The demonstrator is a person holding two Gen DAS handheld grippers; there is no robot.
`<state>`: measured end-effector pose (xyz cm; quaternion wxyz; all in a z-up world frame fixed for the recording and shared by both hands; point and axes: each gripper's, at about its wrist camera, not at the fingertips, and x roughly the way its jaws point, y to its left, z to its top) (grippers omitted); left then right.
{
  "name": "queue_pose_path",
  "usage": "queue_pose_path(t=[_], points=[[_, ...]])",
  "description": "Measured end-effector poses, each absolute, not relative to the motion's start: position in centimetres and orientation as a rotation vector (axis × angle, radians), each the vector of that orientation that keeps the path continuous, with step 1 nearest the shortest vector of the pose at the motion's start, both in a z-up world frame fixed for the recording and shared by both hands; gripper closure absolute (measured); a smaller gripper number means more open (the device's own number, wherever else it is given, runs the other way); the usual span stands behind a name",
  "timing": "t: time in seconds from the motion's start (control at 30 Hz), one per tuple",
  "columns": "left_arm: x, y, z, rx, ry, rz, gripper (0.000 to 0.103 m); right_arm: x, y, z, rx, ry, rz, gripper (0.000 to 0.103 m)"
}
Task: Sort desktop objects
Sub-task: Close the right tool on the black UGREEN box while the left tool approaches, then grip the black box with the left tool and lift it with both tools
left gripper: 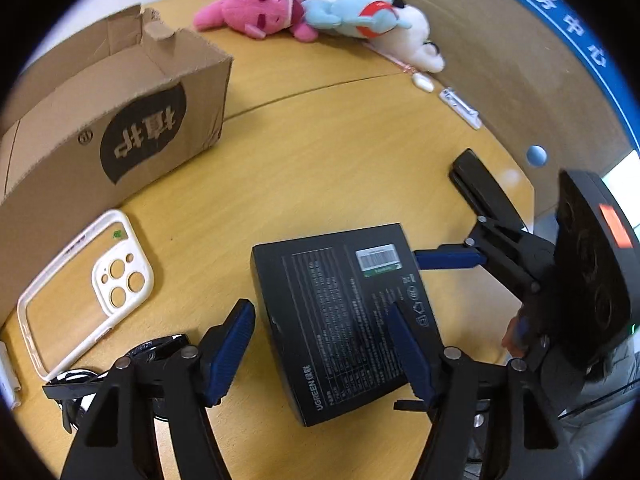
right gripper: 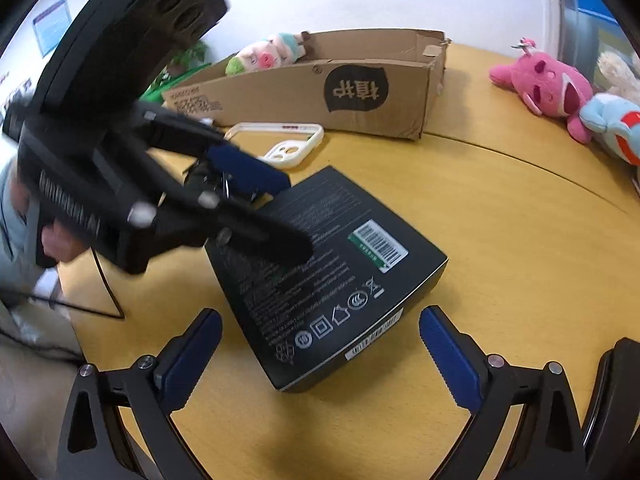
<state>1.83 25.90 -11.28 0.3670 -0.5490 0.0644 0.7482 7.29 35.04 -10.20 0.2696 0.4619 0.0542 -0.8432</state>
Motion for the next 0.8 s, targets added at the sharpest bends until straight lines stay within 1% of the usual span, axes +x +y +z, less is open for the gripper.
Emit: queue_pose_path(t=[0.03, 0.07, 0.23, 0.3, 0.4, 0.47, 0.53, 0.67, 0.8], points=[[1.7, 25.9, -11.8, -1.439, 0.167, 1.914, 0.032, 7.3, 34.8, -10.4, 1.252, 0.169, -2.277, 0.012], [1.6, 25.7, -12.1, -1.446, 0.134, 1.896, 0.033, 7.2, 34.7, -10.7, 1.264, 0.190, -2.274, 0.015], [1.6, 25.5, -12.3, -1.460, 0.118, 1.901, 0.033, 7.4, 33.2, -11.4, 1.248, 0.315, -2.308, 0.016], [1.6, 25.2, -12.2, -1.456, 0.123, 1.927, 0.033, 7.4, 32.9, -11.4, 1.250, 0.306, -2.318, 0.022], [1.8, 24.7, -11.8, -1.434, 0.133, 1.968, 0.034, 7.1, 32.4, -11.1, 1.251, 0.295, -2.333, 0.028], [2.0, 24.3, -11.2, -1.402, 0.159, 2.007, 0.036, 7.0, 31.8, -10.8, 1.246, 0.291, -2.355, 0.030], [2.4, 23.9, -10.3, -1.363, 0.180, 2.050, 0.041, 7.0, 31.2, -10.5, 1.240, 0.308, -2.371, 0.030], [2.6, 22.1, -8.0, -1.264, 0.163, 2.114, 0.041, 7.0, 30.2, -8.5, 1.163, 0.326, -2.418, 0.031], [2.2, 19.7, -4.3, -1.148, 0.128, 2.214, 0.041, 6.4, 28.2, -5.0, 1.030, 0.414, -2.466, 0.031]])
